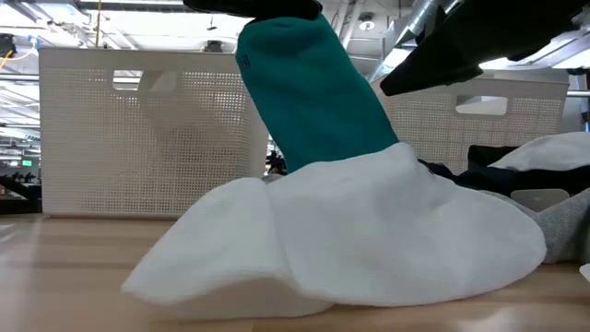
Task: Sort clothes
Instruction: Put the blue sock into the left white bin
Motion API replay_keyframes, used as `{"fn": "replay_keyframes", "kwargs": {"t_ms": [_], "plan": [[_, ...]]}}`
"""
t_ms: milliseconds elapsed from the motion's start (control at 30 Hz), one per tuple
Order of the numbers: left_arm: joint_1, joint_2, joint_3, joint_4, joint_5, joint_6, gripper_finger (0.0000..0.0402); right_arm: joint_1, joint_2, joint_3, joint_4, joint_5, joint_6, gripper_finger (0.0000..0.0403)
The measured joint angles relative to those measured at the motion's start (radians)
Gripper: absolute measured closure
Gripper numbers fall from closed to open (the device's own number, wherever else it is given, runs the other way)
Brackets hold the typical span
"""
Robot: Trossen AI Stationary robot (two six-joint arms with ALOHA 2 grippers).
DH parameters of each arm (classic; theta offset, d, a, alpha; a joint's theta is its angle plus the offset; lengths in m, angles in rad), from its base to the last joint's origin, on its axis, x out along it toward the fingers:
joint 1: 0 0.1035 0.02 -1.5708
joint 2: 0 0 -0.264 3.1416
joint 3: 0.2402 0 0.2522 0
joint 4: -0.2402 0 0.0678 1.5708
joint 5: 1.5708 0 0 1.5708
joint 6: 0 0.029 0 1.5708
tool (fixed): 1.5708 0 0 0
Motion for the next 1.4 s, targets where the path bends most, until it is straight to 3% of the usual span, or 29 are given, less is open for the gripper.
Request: {"fn": "replay_keyframes", "kwargs": {"t_ms": [267,700,1100,1400], "plan": [[-0.008,0.0,0.054,-0.065,-0.006,0.039,0.0401,-0.005,0.0,0.0,0.003,0.004,-0.001,0.0249],[-0.025,0.0,0.249,-0.409,-0.139,0.073,0.0401,-0.006,0.0,0.0,0.148,0.004,-0.146,0.0249],[-0.05,0.0,0.331,-0.493,-0.175,0.091,0.0401,-0.059,0.0,0.0,0.233,0.004,-0.226,0.0249],[-0.064,0.0,0.366,-0.637,-0.21,0.033,0.0401,-0.02,0.0,0.051,0.231,0.095,-0.361,0.0249]]}}
